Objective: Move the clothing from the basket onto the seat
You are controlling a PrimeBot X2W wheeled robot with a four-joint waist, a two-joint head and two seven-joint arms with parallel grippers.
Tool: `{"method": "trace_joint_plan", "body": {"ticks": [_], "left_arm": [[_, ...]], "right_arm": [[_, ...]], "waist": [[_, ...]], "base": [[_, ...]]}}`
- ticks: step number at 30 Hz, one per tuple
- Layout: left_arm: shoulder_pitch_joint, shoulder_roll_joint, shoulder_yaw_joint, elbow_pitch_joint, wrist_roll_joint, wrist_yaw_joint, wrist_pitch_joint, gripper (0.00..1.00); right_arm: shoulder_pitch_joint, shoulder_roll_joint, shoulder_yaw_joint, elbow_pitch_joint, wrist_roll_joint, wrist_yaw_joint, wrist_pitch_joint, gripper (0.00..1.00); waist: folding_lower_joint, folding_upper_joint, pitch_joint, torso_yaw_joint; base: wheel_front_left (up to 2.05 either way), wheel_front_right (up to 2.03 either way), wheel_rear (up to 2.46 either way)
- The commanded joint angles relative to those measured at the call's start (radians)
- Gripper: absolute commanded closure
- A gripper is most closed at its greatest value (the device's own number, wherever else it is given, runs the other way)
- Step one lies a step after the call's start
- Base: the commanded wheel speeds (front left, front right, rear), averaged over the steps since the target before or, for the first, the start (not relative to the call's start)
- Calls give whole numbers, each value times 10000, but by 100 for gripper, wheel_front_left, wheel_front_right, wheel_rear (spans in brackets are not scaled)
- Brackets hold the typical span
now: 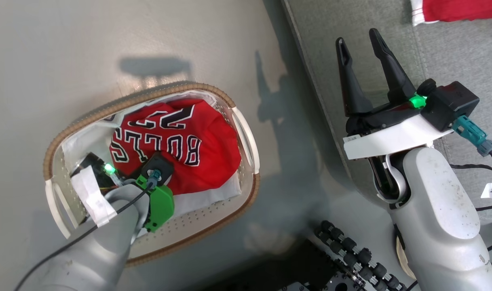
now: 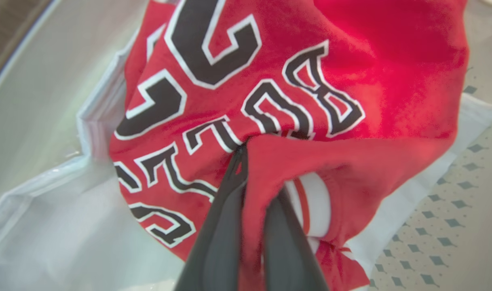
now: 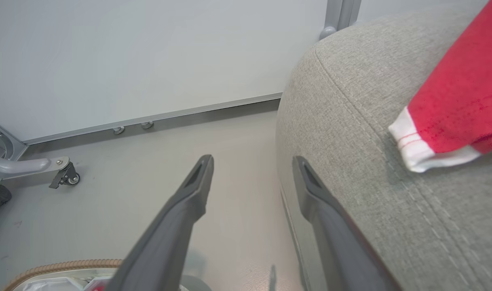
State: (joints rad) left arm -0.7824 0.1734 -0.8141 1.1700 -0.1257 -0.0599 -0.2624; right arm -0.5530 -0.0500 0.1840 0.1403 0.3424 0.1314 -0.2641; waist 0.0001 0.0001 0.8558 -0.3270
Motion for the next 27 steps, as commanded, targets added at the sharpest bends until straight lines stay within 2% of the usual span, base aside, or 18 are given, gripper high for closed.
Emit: {"method": "trace_joint_plan", "body": {"ticks": [1,10,27], "left_arm": [[311,-15,203,-274,-285,65,-29,100],[1364,-198,951,-1971,-884,39,-31,100],[3853,-738,2769,-5315,-847,-166,-23,100]], "right_arm": [[34,-25,-57,78,-46,-14,-1,0],[453,-27,-239,456,-385,-14,-3,0],[1752,-31,-608,1177,-998,-14,-1,0]], "waist": [[-1,-1,-418,89],[-1,-1,-1830,485],[-1,-1,-4540,1654]], "base": [[0,0,0],[0,0,0],[0,0,0]]}}
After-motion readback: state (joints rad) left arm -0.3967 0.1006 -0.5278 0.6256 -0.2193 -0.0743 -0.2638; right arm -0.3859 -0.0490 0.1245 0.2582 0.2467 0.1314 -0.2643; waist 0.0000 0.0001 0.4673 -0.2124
